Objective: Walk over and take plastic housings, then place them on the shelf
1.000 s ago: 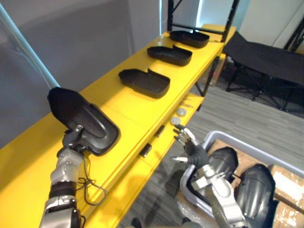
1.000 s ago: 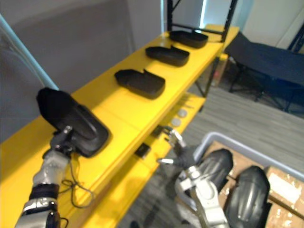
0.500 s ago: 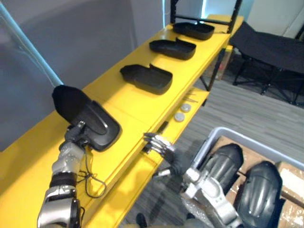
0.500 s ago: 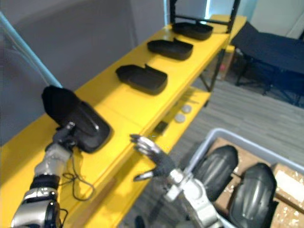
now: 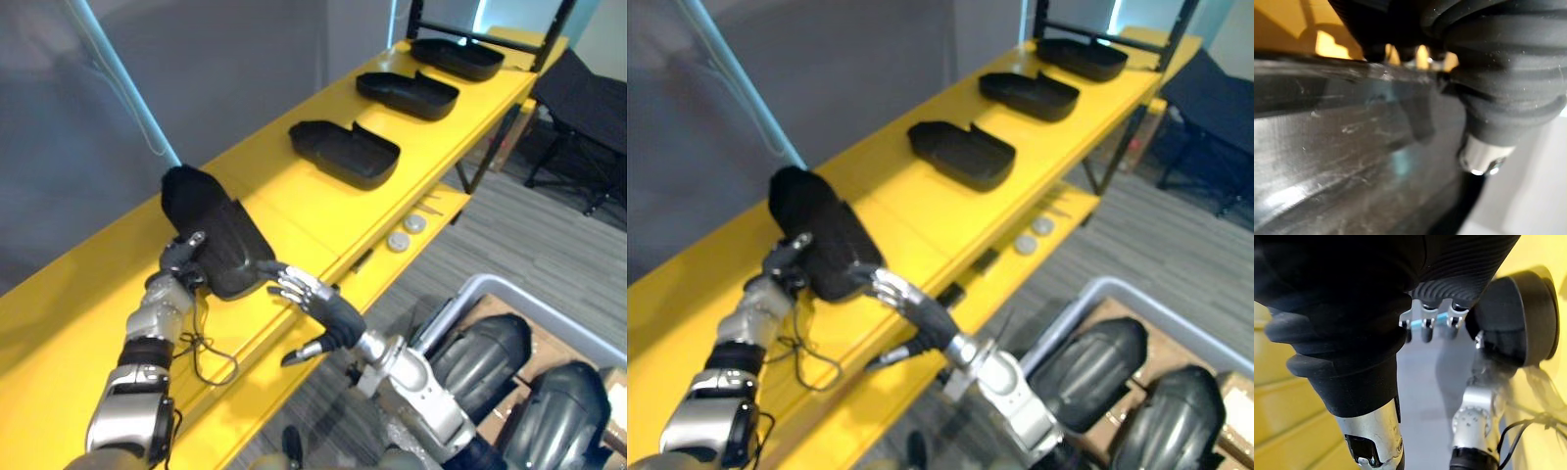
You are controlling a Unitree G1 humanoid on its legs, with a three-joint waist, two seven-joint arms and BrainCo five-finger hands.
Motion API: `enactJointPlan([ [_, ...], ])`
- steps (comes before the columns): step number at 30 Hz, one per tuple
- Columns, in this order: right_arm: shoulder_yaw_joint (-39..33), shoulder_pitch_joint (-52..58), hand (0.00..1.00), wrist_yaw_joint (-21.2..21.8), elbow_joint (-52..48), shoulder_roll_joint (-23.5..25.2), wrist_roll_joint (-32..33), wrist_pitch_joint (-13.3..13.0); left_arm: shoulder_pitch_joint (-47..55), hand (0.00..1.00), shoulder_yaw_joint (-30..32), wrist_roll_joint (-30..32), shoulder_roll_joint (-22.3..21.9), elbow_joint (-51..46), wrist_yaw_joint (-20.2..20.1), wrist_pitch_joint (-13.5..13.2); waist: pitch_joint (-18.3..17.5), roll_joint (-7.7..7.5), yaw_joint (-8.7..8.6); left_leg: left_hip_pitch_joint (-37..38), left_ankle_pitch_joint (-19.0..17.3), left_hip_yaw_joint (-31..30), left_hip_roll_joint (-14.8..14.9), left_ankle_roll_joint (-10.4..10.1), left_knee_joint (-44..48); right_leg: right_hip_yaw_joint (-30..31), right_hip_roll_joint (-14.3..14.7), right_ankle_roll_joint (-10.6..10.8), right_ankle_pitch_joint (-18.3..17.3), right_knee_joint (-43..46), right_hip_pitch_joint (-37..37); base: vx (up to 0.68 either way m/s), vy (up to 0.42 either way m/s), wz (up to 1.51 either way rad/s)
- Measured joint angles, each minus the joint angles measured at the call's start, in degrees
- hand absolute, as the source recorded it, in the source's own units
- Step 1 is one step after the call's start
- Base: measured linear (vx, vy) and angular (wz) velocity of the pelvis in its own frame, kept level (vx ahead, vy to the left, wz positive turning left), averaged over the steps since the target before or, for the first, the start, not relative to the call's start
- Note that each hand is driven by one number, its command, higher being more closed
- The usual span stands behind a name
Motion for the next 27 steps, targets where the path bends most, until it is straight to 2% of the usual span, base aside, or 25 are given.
enactJointPlan([
  [7, -0.5, 0.2, 0.00, 0.0, 0.4, 0.0, 0.0, -0.2, 1.4, 0.00, -0.1, 1.6, 0.0, -0.4, -3.2, 0.7, 0.2, -0.34, 0.01, 1.5, 0.1, 0.2, 0.0, 0.0, -0.9, 0.2, 0.0, 0.0, 0.0, -0.1, 1.0, 0.00, 0.002, -0.01],
  [12, -0.6, 1.3, 0.00, -0.1, 1.2, 0.0, 0.0, -0.3, 1.9, 0.00, 0.0, 1.0, 0.0, -0.5, -2.5, 0.7, 0.2, -0.35, 0.00, 1.9, 0.1, 0.3, 0.0, 0.0, -1.2, 0.3, 0.0, 0.1, 0.0, -0.1, 1.1, 0.00, 0.001, -0.01],
  [16, -0.9, 1.8, 0.00, -1.3, 1.3, 0.0, 0.0, -0.8, 1.9, 0.00, 0.1, 0.8, -0.1, -0.5, 0.8, 1.9, 0.0, -0.29, -0.10, 2.3, 0.4, 0.4, 0.0, -0.1, -1.8, 0.3, 0.1, 0.2, 0.1, -0.3, 1.4, 0.00, 0.000, 0.00],
  [18, -1.1, 2.0, 0.00, -2.5, 1.4, 0.0, 0.0, -0.8, 2.0, 0.00, 0.3, 2.1, -0.5, 0.0, 1.2, 1.9, -0.5, -0.22, -0.19, 2.4, 0.4, 0.4, 0.0, -0.1, -1.9, 0.3, 0.1, 0.4, 0.3, -0.8, 1.6, 0.00, 0.000, 0.00],
  [24, -1.2, 2.0, 0.00, -3.6, 1.9, 0.1, -0.1, -1.3, 2.1, 0.00, 1.4, 3.6, -0.4, 1.5, -1.5, 4.2, -2.1, -0.64, -0.11, 3.4, 0.5, 0.5, 0.0, -0.2, -2.8, 0.2, 0.2, 0.6, 0.5, -2.1, 2.8, 0.00, 0.000, 0.00],
  [27, -1.3, 2.0, 0.00, -3.9, 2.7, 0.7, -0.1, -1.3, 2.2, 0.00, 2.0, 3.7, 0.0, 2.9, -4.4, 5.4, -3.3, -0.96, -0.06, 3.4, 0.5, 0.5, 0.0, -0.2, -2.8, 0.2, 0.2, 0.6, 0.6, -2.3, 2.9, 0.00, 0.000, 0.00],
])
